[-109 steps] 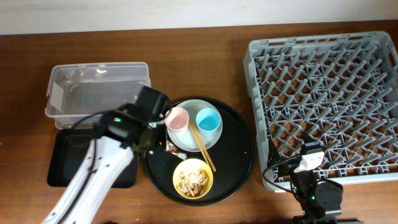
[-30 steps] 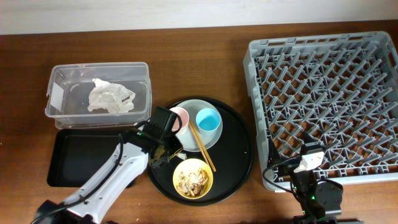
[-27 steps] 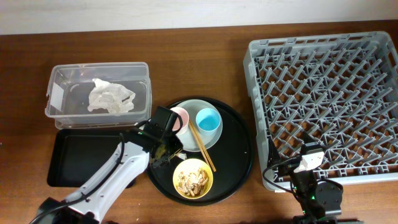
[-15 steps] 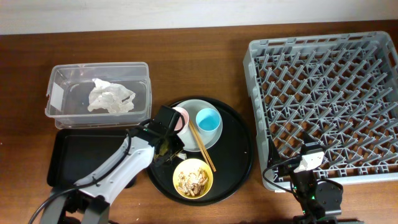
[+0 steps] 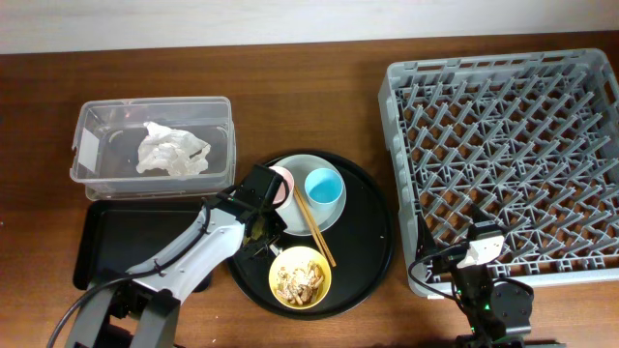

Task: Sort waste into correct bins and load items into the dishwasher rack
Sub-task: 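Grasp the gold wrapper on the round tray with left gripper, then move gold wrapper with left gripper and release into clear bin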

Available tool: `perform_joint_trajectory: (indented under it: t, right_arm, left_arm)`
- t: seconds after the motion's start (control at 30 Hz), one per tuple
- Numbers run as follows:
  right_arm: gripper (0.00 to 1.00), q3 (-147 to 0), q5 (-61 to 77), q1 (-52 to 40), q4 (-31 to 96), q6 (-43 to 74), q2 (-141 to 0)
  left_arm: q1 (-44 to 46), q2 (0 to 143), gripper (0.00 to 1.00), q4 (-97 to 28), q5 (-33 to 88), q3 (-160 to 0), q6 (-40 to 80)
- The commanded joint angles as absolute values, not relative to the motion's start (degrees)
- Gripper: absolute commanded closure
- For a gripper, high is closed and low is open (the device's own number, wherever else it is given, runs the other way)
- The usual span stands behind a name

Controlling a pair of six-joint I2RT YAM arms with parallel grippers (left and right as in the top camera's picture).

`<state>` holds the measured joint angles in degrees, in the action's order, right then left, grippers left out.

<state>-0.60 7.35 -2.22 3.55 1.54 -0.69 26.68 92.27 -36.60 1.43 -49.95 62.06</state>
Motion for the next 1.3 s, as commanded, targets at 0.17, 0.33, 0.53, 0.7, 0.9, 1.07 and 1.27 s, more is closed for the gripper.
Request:
perform_joint_trajectory:
  t: [0.17, 0.33, 0.53, 0.7, 0.9, 1.07, 1.27]
  right_arm:
    - [0.01, -0.3, 6.9, -1.8, 3.9, 2.2, -0.2]
    - [0.01, -0.3, 6.9, -1.8, 3.9, 2.2, -0.2]
    - [0.01, -0.3, 6.9, -1.8, 3.9, 2.2, -0.2]
    - [0.01, -0.3, 6.9, -1.8, 3.9, 2.2, -0.2]
    - [0.01, -0.3, 6.9, -1.8, 3.9, 2.2, -0.2]
    - [0.01, -0.3, 6.9, -1.8, 3.9, 2.2, -0.2]
    - [0.01, -0.3, 6.9, -1.8, 3.9, 2.2, -0.2]
  left_arm:
    - [26.8, 91.7, 0.99, -37.4, 0.6, -49.5, 62.2]
    - [26.8, 85.6, 1.0, -38.3, -0.8, -49.6, 61.2]
    - [26.8, 75.1, 0.99, -38.5, -3.6, -49.6, 58.2]
    - [24.2, 68.8, 1.0, -35.5, -5.9, -49.6, 52.2]
    - [11.3, 67.4, 0.99, -29.3, -5.0, -51.1, 49.1]
    - [3.6, 68.2, 0.99, -21.9, -5.0, -51.1, 49.1]
    - [2.2, 75.0, 0.99, -15.2, -5.4, -51.1, 49.1]
